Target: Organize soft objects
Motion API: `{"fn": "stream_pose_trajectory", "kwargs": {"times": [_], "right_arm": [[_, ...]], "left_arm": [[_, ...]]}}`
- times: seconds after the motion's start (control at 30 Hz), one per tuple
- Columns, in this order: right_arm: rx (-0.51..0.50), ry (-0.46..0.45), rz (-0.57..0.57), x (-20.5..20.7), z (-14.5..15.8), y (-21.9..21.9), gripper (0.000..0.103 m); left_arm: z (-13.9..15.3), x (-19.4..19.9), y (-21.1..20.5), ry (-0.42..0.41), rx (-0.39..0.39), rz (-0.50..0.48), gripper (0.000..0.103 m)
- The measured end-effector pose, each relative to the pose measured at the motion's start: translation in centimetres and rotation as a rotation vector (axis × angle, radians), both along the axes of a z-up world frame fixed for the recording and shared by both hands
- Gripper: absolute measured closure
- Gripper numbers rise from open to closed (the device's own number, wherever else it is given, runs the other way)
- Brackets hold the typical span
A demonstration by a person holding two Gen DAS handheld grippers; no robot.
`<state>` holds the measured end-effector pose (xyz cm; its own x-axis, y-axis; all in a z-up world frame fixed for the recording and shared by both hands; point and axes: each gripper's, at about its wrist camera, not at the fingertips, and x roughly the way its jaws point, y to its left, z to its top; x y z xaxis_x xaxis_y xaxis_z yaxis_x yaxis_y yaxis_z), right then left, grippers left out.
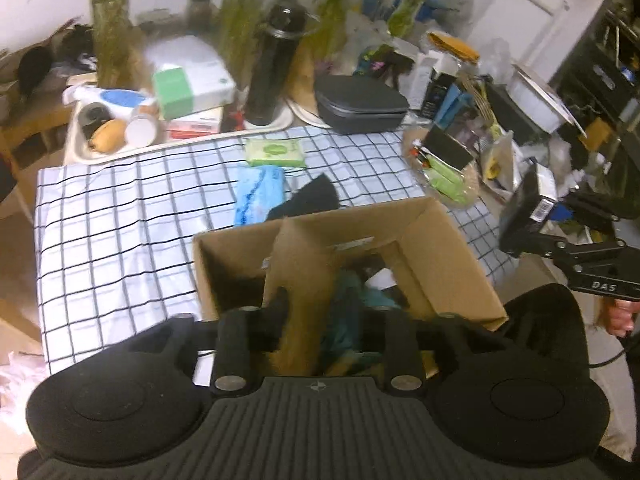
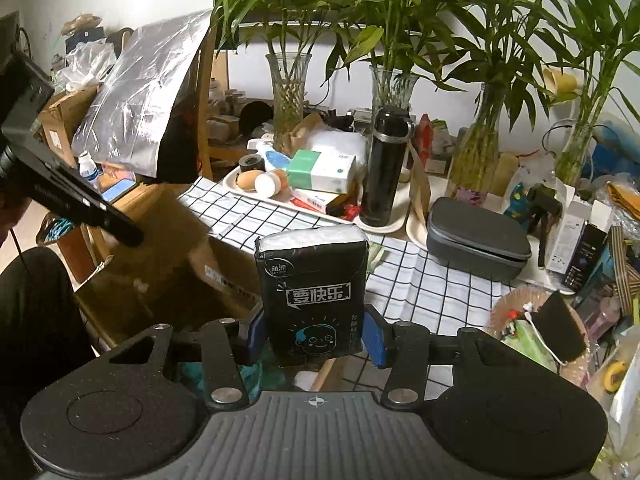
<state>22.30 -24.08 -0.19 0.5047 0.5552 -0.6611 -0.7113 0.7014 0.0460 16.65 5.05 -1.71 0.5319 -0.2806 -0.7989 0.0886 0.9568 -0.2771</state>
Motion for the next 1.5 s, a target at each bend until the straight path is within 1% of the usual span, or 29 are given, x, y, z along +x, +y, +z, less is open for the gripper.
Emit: {"fn": "stream_pose_trajectory", "kwargs": {"times": [0.03,0.1,0.3,0.5,0.67,0.83,0.87,0.9,0.93,1.0,1.1,1.2,1.5], "right_arm": [[-0.003,0.0,0.001,-0.2,0.0,0.0,0.051],[-0.01,0.001,0.004,-0.5,0.1,0.0,0.051],[-0.023,0.017,0.008,-1.2,0.0,0.2,0.051],[-0.038,0.041,0.027,-1.6,-0.2,1.0,0.051],[-0.047,0.085,0.043,-1.6,-0.3,2.0,0.051],[-0.085,0.158,0.03,-1.1,-1.1,3.3,0.05],[-0.089,0.17,0.023,-0.9,-1.3,3.4,0.048],[-0.095,0.186,0.017,-0.8,-1.5,3.6,0.038],[-0.096,0.2,0.016,-0.6,-1.7,3.8,0.024],[-0.09,0.193,0.016,-0.8,-1.9,3.9,0.014],[-0.093,0.176,0.016,-1.1,-1.9,3.8,0.011],[-0.103,0.163,0.013,-1.2,-2.1,3.7,0.005],[-0.107,0.151,-0.012,-1.5,-2.5,2.1,0.004]], "left_arm": [[0.0,-0.5,0.3,-0.014,-0.002,0.008,0.06],[0.2,-1.6,0.8,-0.034,-0.005,0.024,0.055],[0.8,-4.3,1.9,-0.086,0.033,0.071,0.055],[1.0,-6.3,2.7,-0.127,0.054,0.096,0.054],[0.7,-6.9,3.5,-0.123,0.029,0.112,0.054],[0.4,-7.2,4.4,-0.117,0.013,0.145,0.054],[0.4,-7.3,4.4,-0.116,0.013,0.148,0.054],[0.4,-7.3,4.5,-0.115,0.013,0.151,0.054],[0.4,-7.4,4.5,-0.115,0.012,0.152,0.054],[0.4,-7.5,4.5,-0.115,0.013,0.15,0.054],[0.3,-7.6,4.6,-0.111,0.022,0.149,0.054],[0.2,-7.5,4.9,-0.103,0.025,0.168,0.054],[0.2,-7.3,5.0,-0.087,0.041,0.17,0.054]]}}
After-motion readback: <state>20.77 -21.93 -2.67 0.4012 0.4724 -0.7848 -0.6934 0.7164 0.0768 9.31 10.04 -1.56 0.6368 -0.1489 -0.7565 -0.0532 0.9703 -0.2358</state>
